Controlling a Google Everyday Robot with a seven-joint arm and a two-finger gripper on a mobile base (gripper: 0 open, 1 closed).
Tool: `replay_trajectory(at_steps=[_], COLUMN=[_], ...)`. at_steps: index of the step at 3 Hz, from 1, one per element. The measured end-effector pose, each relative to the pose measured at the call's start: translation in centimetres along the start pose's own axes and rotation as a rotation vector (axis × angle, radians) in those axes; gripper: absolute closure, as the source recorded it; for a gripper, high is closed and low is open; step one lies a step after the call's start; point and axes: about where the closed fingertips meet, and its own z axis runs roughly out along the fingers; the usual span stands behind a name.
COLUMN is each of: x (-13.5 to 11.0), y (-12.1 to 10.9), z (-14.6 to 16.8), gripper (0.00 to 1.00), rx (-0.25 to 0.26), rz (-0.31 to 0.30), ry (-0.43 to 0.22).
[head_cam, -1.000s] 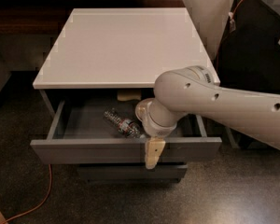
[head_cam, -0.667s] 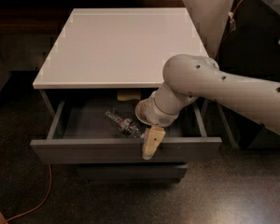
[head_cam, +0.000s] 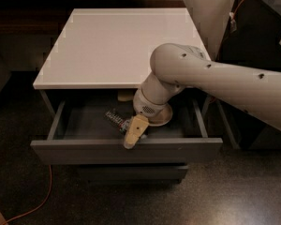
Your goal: Pick water bottle from top drawer and place on counter
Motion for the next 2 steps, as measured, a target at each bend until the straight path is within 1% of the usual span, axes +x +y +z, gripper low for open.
replay_trajectory(at_steps=[1,2], x=[-0.49,-0.49], y=[-0.04,-0.04], z=[0.13,0.13], gripper=[0.0,0.0], rx=[0.004,0.004], rz=[0.053,0.053], ry=[0.001,0.001])
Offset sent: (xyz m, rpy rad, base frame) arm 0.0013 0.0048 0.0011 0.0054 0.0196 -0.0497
